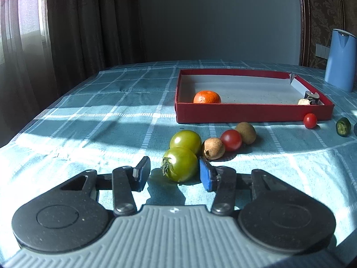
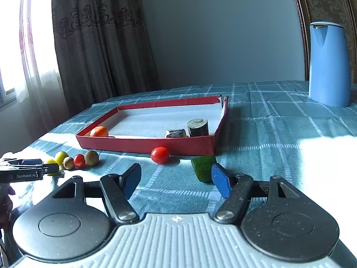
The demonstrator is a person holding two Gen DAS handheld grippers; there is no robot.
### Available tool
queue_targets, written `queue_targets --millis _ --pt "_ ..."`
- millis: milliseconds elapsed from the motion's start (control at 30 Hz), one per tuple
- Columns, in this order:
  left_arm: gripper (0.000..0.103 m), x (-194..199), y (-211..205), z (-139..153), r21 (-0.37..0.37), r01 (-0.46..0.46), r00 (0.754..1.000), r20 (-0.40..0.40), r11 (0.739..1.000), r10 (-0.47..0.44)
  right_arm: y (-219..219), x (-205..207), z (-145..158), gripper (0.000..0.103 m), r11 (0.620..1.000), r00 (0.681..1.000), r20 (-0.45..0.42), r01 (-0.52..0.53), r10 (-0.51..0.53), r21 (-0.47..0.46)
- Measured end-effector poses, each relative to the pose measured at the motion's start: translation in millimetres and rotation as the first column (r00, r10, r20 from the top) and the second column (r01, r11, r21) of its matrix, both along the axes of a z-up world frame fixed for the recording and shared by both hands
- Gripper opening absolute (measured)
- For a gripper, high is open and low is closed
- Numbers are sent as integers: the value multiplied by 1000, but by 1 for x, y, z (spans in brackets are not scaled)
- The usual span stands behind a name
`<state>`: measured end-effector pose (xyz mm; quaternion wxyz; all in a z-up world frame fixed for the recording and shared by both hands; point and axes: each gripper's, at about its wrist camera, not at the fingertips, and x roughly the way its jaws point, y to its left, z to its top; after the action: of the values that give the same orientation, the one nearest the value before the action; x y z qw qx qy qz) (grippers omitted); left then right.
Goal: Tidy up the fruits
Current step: 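Lower the left gripper onto the large green tomato and close it, then carry the green tomato into the red box and open the left gripper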
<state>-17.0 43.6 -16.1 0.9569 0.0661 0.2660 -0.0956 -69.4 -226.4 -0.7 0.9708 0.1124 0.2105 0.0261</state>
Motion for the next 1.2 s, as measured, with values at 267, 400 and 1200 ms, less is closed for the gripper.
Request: queue_targets --millis 267,400,1200 --pt "32 -3 3 2 -16 -21 1000 12 1000 21 15 -2 0 69 999 1000 0 -31 31 -9" --pt "32 -5 4 10 -24 -37 999 30 999 38 28 0 3 69 997 997 -11 -83 82 -11" --pt "32 88 -55 57 -63 -97 987 120 993 104 62 26 -14 103 975 979 -202 -25 -20 -222"
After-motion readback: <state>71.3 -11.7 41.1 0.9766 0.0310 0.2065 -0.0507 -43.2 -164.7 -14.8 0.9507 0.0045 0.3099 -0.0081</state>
